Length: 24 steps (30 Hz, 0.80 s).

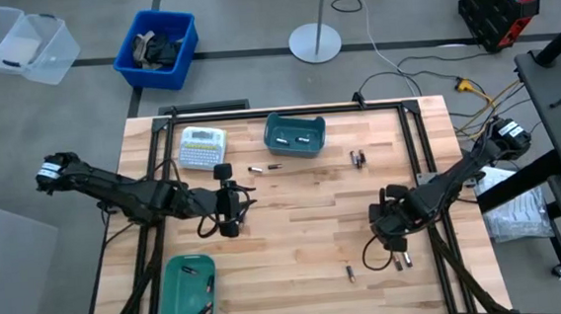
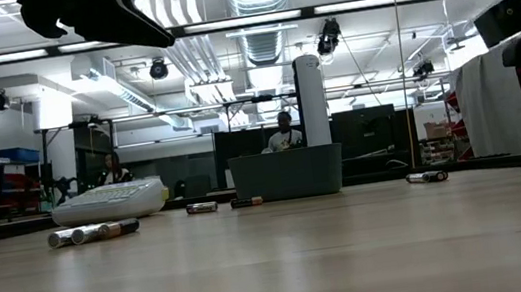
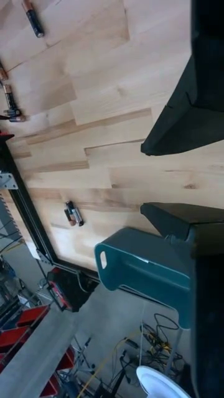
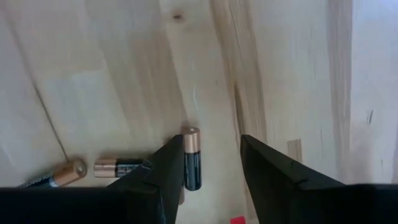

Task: Sort batteries
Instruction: Put the brown battery into the green bin

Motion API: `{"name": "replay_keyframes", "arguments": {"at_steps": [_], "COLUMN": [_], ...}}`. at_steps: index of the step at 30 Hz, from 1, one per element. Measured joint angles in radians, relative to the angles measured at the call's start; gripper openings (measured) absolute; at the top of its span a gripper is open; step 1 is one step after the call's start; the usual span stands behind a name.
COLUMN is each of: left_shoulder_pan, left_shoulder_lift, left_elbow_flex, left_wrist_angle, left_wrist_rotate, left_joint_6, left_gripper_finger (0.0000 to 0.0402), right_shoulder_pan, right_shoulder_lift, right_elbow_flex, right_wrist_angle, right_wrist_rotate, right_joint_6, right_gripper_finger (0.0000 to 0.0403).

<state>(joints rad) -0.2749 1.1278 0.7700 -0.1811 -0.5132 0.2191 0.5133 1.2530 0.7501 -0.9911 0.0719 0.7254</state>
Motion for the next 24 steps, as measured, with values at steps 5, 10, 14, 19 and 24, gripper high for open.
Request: {"name": "replay_keyframes", "arguments": {"at_steps": [5, 10, 14, 19, 24], "left_shoulder_pan": [0.000, 0.000, 0.000, 0.000, 0.000], "left_shoulder_lift": [0.000, 0.000, 0.000, 0.000, 0.000], "left_elbow_flex": [0.000, 0.000, 0.000, 0.000, 0.000], "left_wrist_angle": [0.000, -0.001, -0.001, -0.001, -0.002], "left_wrist_rotate": [0.000, 0.000, 0.000, 0.001, 0.031], "left_joint_6": [0.000, 0.000, 0.000, -0.010, -0.016], "left_gripper_finger": [0.0115, 0.0115, 0.0115, 0.0115, 0.0115], "right_shoulder_pan": [0.000, 0.000, 0.002, 0.023, 0.035], "right_shoulder_lift": [0.000, 0.000, 0.000, 0.000, 0.000], "right_elbow_flex": [-0.036, -0.054, -0.054, -0.054, -0.064], "right_wrist_angle": [0.044, 0.050, 0.056, 0.059, 0.086], "right_wrist_rotate": [0.000, -0.001, -0.002, -0.019, -0.019], "right_joint_6": [0.002, 0.018, 0.021, 0.046, 0.063], "right_gripper_finger": [0.0151, 0.0144, 0.0149, 0.0160, 0.0164]}}
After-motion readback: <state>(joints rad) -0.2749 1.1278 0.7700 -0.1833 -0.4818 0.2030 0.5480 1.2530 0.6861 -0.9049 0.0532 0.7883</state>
